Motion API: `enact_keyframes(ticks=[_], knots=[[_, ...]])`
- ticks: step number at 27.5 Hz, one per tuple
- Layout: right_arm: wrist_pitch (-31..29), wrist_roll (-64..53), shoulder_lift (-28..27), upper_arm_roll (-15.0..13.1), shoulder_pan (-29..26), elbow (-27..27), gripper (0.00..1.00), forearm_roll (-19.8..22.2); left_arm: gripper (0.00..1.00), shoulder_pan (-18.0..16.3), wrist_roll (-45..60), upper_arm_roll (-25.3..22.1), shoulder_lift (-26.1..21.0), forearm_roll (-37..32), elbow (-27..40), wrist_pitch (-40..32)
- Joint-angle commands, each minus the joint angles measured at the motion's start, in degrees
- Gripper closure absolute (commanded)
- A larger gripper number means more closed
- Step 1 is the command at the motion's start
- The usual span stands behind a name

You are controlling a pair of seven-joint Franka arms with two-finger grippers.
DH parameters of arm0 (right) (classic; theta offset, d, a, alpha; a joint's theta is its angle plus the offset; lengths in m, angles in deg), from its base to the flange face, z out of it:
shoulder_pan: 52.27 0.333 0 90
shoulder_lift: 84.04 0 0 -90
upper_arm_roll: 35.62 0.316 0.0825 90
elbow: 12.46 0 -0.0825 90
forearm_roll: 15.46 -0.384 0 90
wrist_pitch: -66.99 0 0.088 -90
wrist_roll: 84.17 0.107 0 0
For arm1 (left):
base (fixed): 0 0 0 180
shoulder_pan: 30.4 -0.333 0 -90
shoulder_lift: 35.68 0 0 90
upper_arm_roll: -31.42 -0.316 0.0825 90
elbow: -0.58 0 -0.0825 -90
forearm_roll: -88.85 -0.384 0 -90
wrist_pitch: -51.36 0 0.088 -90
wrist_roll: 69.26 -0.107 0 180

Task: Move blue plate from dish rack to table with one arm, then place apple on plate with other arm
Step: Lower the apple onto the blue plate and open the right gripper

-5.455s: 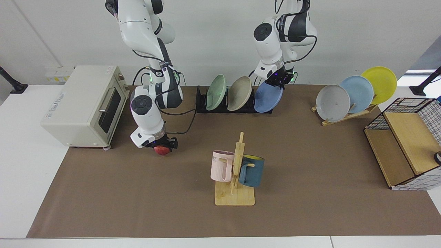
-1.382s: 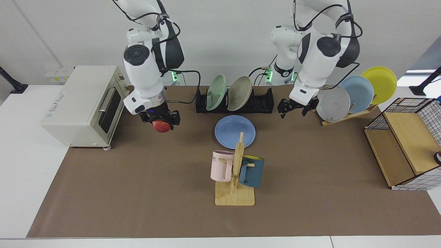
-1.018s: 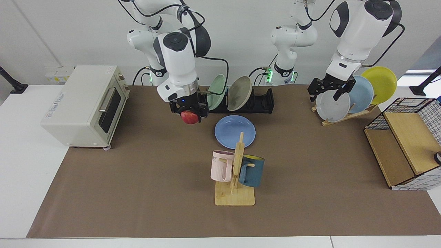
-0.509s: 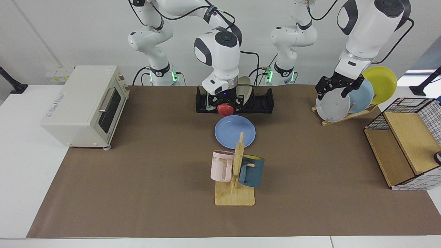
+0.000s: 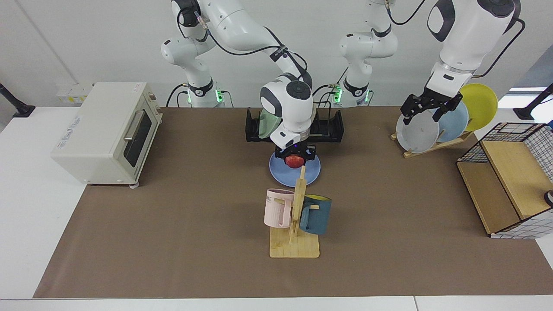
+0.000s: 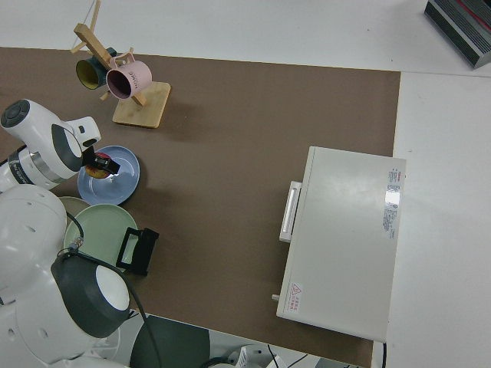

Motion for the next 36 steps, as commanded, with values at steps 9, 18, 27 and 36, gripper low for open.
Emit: enact_keyframes(ticks=[9, 18, 27, 36], knots=[[-1.03, -1.32, -1.22, 0.04, 0.36, 0.78, 0.0, -0.19, 0.0, -0.66, -0.46, 0.39, 1.45, -0.72, -1.37, -1.67], [2.83, -1.76, 1.59, -0.39, -0.61, 1.4, 0.0, -0.1, 0.0, -0.66, -0.55, 0.39, 1.45, -0.72, -1.37, -1.67], [8.2, -12.46, 9.59, -0.83, -11.14, 1.4, 0.0, -2.99, 0.0, -0.66, -0.46, 0.39, 1.45, -0.72, -1.37, -1.67], [11.89, -29.08, 11.88, -1.01, -24.85, 1.31, 0.0, -4.06, 0.0, -0.66, -0.46, 0.39, 1.53, -0.72, -1.37, -1.67]])
